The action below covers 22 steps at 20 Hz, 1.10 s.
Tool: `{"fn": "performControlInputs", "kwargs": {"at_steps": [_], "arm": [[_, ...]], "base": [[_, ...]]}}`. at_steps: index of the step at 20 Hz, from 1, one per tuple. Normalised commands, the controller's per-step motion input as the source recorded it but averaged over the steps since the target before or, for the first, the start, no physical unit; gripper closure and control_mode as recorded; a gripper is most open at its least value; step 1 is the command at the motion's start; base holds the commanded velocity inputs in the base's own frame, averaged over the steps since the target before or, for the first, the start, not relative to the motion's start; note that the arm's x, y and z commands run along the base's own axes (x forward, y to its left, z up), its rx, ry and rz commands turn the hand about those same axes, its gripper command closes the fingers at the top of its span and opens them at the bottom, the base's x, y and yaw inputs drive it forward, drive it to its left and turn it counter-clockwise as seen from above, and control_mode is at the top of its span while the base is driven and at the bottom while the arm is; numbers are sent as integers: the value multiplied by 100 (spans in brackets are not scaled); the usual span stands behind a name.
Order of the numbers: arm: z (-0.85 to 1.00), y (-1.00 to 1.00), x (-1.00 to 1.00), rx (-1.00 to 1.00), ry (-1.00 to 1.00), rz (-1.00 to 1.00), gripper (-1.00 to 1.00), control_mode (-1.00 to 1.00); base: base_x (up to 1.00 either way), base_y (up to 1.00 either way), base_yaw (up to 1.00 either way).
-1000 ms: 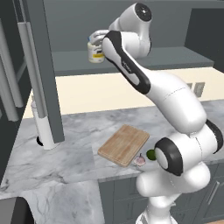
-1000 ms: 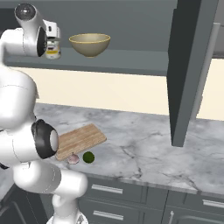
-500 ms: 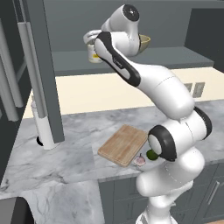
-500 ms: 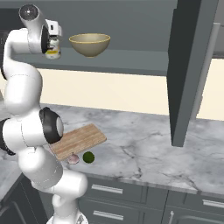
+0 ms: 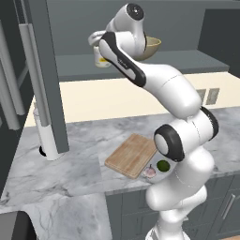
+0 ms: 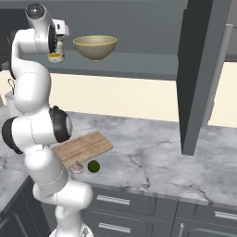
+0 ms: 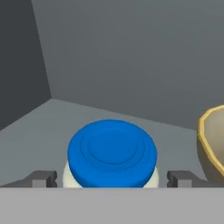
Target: Open the cabinet. Place the bowl and condiment on the counter. Then place the lime and garlic on the cutting board.
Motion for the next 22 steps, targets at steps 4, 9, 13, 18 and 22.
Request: {"fn": "performControlInputs", "kwargs": {"at_steps": [4,9,13,18,22], "arm": [[-12,6,2,-2,8,0,-100,-100],[-30,8,0,0,9,0,-100,-100],[-9,0,13,0,0,1,-100,-100],[-3,21,21,-1,0,0,100,-100],[-4,21,8,-2,0,0,100,-100]], "base": [[0,0,0],[0,0,0],[0,0,0],[0,0,0],[0,0,0]]}}
